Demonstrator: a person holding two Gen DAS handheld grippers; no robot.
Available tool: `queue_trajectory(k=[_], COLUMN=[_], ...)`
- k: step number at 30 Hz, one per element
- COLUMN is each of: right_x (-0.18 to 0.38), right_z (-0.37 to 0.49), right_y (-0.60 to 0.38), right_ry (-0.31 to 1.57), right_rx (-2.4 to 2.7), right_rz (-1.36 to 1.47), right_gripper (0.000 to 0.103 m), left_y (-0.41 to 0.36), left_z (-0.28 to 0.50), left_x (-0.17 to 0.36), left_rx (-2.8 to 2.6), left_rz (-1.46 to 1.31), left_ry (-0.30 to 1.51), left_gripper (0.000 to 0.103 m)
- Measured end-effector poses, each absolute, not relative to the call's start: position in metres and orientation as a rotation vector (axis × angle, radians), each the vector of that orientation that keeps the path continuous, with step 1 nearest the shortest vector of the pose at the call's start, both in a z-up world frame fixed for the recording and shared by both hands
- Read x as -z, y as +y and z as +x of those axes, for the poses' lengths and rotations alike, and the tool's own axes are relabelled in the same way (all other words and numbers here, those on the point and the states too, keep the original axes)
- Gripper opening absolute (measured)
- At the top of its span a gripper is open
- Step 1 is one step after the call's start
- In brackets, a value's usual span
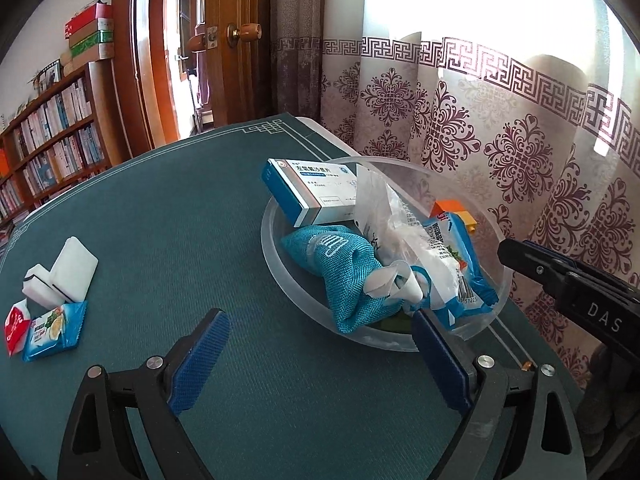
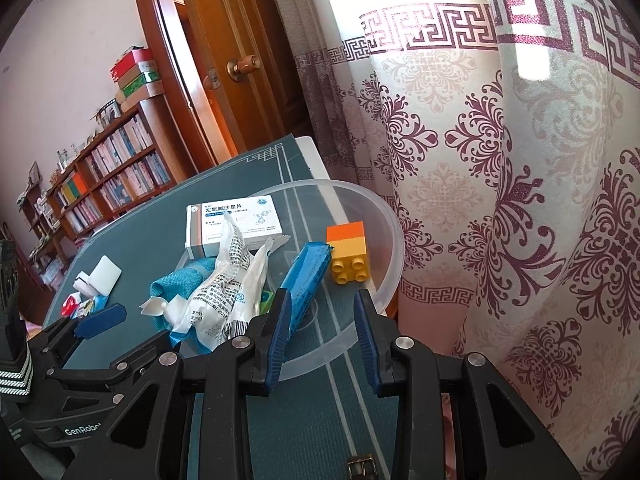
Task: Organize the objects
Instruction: 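Lower the white medicine bag into the bowl and open the left gripper, then withdraw both grippers from the bowl toward the red packet and cracker packet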
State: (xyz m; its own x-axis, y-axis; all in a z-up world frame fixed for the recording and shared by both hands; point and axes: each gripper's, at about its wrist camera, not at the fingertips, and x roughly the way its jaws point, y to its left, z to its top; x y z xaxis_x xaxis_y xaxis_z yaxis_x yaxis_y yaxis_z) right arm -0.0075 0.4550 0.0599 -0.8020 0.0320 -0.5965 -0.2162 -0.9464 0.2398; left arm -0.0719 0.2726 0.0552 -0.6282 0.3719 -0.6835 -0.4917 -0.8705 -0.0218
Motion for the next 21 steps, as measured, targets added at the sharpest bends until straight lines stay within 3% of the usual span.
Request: queue_trajectory(k=[16,21], right_x=[-0.069,-0.074], right_z=[0.001,0.004], right_y=[0.43,0.42], right_ry=[0.433,0.443], right_rx=[-2.863,-2.875], right_rz=[-0.926,-0.911], right_gripper=[0.04,0.053], left_y=[0.239,0.215], left_z=[-0.065,-0.069], left_x=[-0.068,-0.07], left_rx=[-2.519,-2.558], left_rz=[-0.939,-0.947], left_ry=[0.18,0.144], left_gripper=[0.099,0.1])
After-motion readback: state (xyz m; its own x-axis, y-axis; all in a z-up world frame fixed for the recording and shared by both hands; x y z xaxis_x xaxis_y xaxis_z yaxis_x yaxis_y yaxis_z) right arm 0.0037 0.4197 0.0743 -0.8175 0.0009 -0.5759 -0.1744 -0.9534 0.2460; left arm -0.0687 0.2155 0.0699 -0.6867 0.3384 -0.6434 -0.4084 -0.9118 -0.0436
